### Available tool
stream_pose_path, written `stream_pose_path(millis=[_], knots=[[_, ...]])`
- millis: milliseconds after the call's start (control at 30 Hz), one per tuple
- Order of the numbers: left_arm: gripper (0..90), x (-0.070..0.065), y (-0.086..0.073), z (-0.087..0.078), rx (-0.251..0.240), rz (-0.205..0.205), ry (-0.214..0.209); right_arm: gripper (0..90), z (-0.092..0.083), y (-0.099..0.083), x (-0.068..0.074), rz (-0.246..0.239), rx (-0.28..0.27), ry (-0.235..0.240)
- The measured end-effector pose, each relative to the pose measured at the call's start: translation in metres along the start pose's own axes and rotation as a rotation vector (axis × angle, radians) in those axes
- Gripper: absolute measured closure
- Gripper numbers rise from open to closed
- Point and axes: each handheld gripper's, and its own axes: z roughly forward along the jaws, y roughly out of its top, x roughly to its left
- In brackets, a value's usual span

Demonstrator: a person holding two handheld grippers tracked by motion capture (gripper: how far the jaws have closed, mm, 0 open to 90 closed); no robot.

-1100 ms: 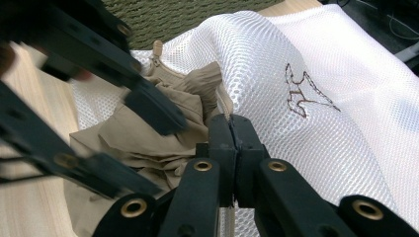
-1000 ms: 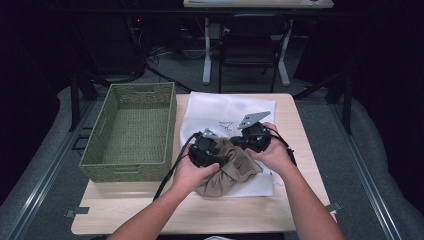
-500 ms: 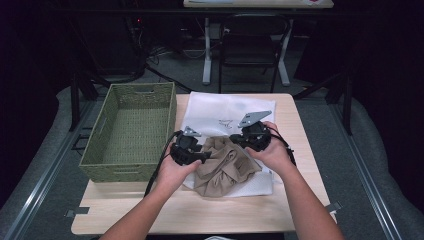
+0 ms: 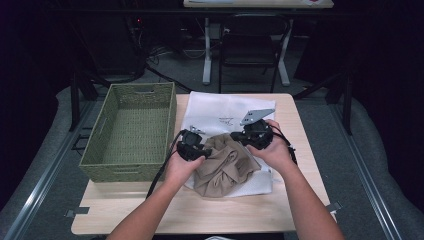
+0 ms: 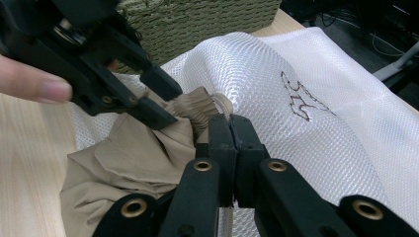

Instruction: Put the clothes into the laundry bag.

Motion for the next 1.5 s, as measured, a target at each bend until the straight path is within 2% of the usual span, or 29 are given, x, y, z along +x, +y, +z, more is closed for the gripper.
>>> stream_pose_path(millis=[100, 233, 267, 467, 600, 800, 900, 967, 1033, 1200, 1367, 1400, 1467, 1500], knots=[[74.4, -0.003, 0.001, 0.003, -0.004, 0.002, 0.002, 89.4, 0.0, 0.0, 0.0, 0.003, -0.004, -0.002], [78.1, -0.008, 0.002, 0.004, -0.006, 0.024, 0.017, 89.4, -0.001, 0.001, 0.0, 0.001, -0.013, -0.001], [78.2, -0.01, 0.005, 0.005, -0.002, 0.045, 0.039, 89.4, -0.002, 0.002, 0.0, 0.0, -0.017, 0.002], [78.7, -0.006, 0.012, 0.01, -0.018, 0.009, 0.056, 89.3, -0.001, 0.003, 0.003, -0.009, -0.011, 0.004], [75.5, -0.007, 0.012, 0.007, -0.017, 0.006, 0.045, 89.3, -0.001, 0.001, 0.0, -0.004, -0.003, -0.002], [67.8, -0.011, 0.01, -0.015, -0.011, 0.019, 0.007, 89.3, -0.001, 0.001, -0.001, -0.002, -0.005, -0.002], [65.1, -0.014, 0.007, -0.023, -0.003, 0.038, -0.005, 89.3, -0.001, 0.001, 0.0, -0.004, -0.003, -0.002], [61.7, -0.02, -0.001, -0.032, -0.003, 0.046, -0.054, 89.3, 0.0, 0.001, 0.0, -0.003, 0.003, 0.0], [58.3, -0.025, -0.007, -0.034, 0.006, 0.056, -0.077, 89.3, 0.001, 0.0, 0.0, -0.004, 0.004, 0.001], [52.7, -0.039, -0.022, -0.033, 0.034, 0.076, -0.113, 89.3, 0.001, 0.0, -0.001, 0.002, 0.004, 0.002], [48.8, -0.05, -0.028, -0.029, 0.055, 0.113, -0.112, 89.3, 0.002, -0.001, 0.0, -0.001, 0.008, 0.003], [48.7, -0.053, -0.03, -0.025, 0.069, 0.126, -0.11, 89.3, 0.002, -0.001, 0.0, 0.0, 0.009, 0.004], [48.4, -0.055, -0.032, -0.021, 0.076, 0.124, -0.115, 89.3, 0.002, -0.001, 0.0, -0.001, 0.01, 0.004], [47.4, -0.056, -0.033, -0.014, 0.1, 0.133, -0.112, 89.3, 0.003, -0.001, 0.0, 0.0, 0.011, 0.005]])
